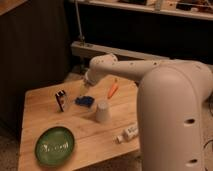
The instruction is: Place the white sponge in the ceramic bowl
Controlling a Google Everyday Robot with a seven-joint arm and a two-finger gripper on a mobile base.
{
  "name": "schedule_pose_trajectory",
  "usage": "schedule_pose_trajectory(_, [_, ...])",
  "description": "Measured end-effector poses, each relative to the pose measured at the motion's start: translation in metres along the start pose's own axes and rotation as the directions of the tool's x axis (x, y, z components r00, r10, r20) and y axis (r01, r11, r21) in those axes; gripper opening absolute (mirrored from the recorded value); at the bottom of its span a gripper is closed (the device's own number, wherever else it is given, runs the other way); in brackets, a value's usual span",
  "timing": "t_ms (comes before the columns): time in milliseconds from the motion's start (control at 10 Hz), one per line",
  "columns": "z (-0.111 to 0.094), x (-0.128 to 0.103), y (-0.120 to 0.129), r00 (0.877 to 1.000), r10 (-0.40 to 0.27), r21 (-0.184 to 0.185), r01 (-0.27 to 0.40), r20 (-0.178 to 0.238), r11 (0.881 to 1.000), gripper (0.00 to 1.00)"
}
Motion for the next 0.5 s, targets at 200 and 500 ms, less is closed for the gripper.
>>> schedule_pose_trajectory(200, [0.022,0.01,0.002,0.998,-0.002,0.0,0.002,-0.066,1.0,0.8])
schedule_pose_trajectory(500, [0.053,0.024,0.001,0.995,0.035,-0.033,-0.038,-0.089,0.999,0.8])
